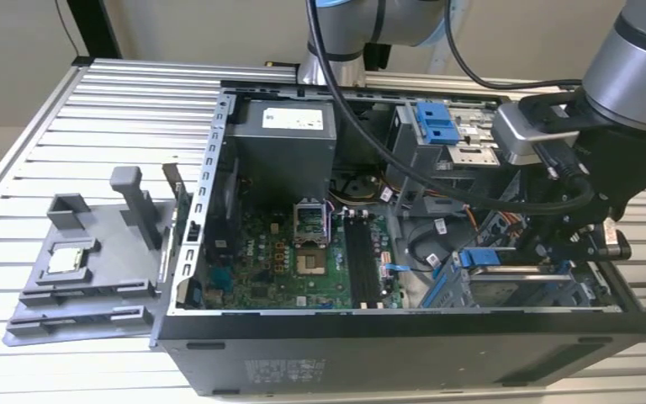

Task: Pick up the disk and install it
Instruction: 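Insert the first disk wire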

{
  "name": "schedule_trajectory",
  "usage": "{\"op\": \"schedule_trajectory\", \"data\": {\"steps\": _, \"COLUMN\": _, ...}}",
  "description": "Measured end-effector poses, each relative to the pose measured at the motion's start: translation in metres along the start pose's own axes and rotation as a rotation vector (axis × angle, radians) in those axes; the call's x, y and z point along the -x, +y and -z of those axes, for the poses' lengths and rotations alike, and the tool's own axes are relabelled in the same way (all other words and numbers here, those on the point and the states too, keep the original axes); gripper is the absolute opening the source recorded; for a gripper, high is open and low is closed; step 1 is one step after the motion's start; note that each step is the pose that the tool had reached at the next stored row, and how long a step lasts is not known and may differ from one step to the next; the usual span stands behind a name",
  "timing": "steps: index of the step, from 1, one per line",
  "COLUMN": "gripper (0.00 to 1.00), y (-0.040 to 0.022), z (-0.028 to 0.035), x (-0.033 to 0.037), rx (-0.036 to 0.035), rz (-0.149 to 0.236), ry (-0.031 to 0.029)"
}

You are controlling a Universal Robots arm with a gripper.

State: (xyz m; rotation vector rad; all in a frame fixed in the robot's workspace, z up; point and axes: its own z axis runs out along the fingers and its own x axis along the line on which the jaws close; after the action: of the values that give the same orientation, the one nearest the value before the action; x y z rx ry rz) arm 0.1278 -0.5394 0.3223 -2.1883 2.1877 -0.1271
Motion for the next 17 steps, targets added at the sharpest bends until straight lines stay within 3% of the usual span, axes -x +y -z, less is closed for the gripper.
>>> {"op": "schedule_trajectory", "data": {"steps": 5, "gripper": 0.00, "y": 0.0000, "z": -0.0009, "x": 0.0001, "rx": -0.0003, "rz": 0.000, "ry": -0.0016}}
{"op": "schedule_trajectory", "data": {"steps": 6, "gripper": 1.00, "y": 0.0000, "z": -0.0018, "x": 0.0003, "rx": -0.0003, "rz": 0.000, "ry": -0.0050}}
{"op": "schedule_trajectory", "data": {"steps": 8, "gripper": 1.00, "y": -0.0007, "z": 0.0067, "x": -0.0002, "rx": 0.0000, "rz": 0.000, "ry": -0.0023}}
{"op": "schedule_trajectory", "data": {"steps": 15, "gripper": 1.00, "y": -0.0034, "z": 0.0386, "x": -0.0012, "rx": 0.0000, "rz": 0.000, "ry": -0.0017}}
{"op": "schedule_trajectory", "data": {"steps": 16, "gripper": 0.00, "y": -0.0036, "z": 0.0406, "x": -0.0011, "rx": 0.0000, "rz": 0.000, "ry": -0.0014}}
{"op": "schedule_trajectory", "data": {"steps": 17, "gripper": 0.00, "y": -0.0036, "z": 0.0408, "x": -0.0012, "rx": 0.0000, "rz": 0.000, "ry": -0.0019}}
